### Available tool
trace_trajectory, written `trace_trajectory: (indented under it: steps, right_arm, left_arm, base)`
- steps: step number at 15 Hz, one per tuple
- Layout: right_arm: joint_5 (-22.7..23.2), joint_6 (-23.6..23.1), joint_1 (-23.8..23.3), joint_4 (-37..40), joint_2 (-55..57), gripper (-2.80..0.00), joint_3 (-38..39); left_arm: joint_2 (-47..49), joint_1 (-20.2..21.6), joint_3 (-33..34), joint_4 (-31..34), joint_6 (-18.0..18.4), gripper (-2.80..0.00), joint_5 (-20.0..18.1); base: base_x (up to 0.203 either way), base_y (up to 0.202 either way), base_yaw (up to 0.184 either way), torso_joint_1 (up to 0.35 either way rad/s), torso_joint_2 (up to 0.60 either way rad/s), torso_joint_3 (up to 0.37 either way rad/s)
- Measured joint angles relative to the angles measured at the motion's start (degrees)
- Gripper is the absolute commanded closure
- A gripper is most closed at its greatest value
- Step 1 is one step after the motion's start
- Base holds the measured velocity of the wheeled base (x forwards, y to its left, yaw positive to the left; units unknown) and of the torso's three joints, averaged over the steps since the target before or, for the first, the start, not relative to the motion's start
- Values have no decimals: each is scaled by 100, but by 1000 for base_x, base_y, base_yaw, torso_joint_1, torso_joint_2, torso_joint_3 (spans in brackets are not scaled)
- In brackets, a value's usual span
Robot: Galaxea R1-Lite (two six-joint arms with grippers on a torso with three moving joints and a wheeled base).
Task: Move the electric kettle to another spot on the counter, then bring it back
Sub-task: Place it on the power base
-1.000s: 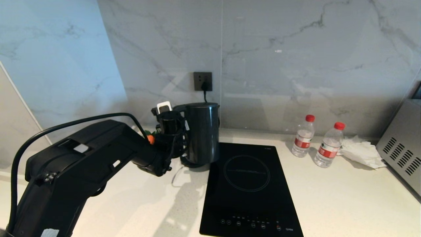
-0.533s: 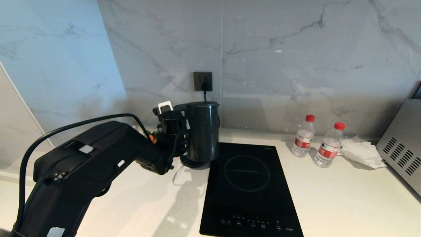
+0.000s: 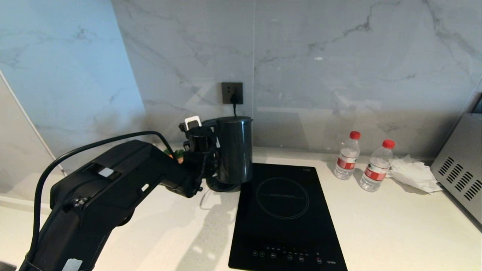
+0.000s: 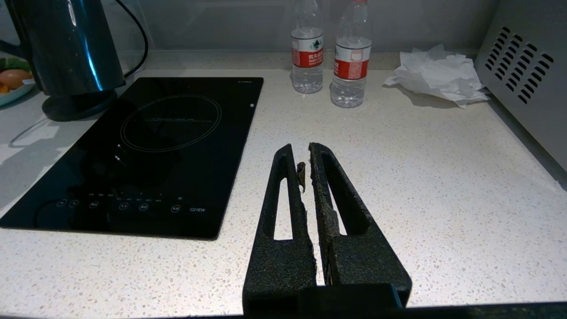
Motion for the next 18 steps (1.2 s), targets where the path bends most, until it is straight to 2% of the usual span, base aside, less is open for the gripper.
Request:
trace_trajectory:
  steps: [3, 10, 18]
  right_arm:
    - [1, -1, 0, -1, 0, 0, 0]
    - [-2, -1, 0, -3, 0, 0, 0]
    - [1, -4, 0, -7, 0, 0, 0]
  left_arm:
    - [72, 33, -254, 201, 0, 0, -2]
    - [240, 235, -389, 206, 12, 0, -38]
    - [494, 262, -595, 235, 21, 0, 2]
  base:
    - [0, 0, 0, 0, 0, 0]
    - [0, 0, 0, 0, 0, 0]
    - [0, 0, 0, 0, 0, 0]
